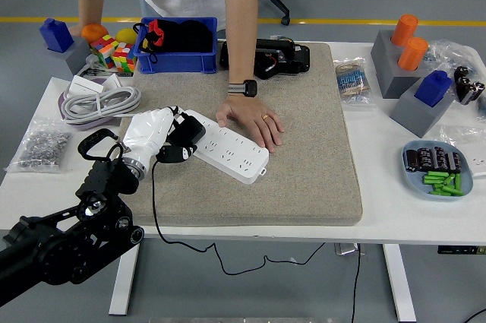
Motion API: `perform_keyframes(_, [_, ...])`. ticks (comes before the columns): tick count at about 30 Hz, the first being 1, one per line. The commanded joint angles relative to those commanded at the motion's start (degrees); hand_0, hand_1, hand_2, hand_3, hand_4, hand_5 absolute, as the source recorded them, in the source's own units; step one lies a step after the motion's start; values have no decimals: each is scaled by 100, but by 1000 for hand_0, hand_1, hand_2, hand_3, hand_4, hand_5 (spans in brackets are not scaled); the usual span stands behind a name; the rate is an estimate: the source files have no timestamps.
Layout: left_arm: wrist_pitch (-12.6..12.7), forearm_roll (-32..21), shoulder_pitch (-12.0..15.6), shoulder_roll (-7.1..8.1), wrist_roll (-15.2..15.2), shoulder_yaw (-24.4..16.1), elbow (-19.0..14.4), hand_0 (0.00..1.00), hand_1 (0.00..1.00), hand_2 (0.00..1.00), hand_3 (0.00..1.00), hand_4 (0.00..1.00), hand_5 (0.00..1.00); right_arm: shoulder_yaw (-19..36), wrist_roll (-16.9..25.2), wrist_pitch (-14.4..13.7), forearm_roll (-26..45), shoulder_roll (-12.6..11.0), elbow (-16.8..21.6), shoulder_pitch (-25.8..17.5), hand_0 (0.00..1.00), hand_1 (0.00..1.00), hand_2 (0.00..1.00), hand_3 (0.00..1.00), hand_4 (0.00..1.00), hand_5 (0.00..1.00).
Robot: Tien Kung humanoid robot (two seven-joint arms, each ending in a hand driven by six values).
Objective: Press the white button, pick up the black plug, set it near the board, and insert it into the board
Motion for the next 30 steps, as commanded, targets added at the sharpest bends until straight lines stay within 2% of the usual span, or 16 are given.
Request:
perform_keyframes(20, [-88,34,24,32,118,-8,-64,282,326,339,571,671,2,18,3,-5,0,2,2,-7,631,632,613,598,670,447])
perform_keyframes(30, [-227,56,21,11,292,3,-89,274,312,317,572,688,2,24,3,-6,-7,3,2,-20,630,631,613,596,670,447])
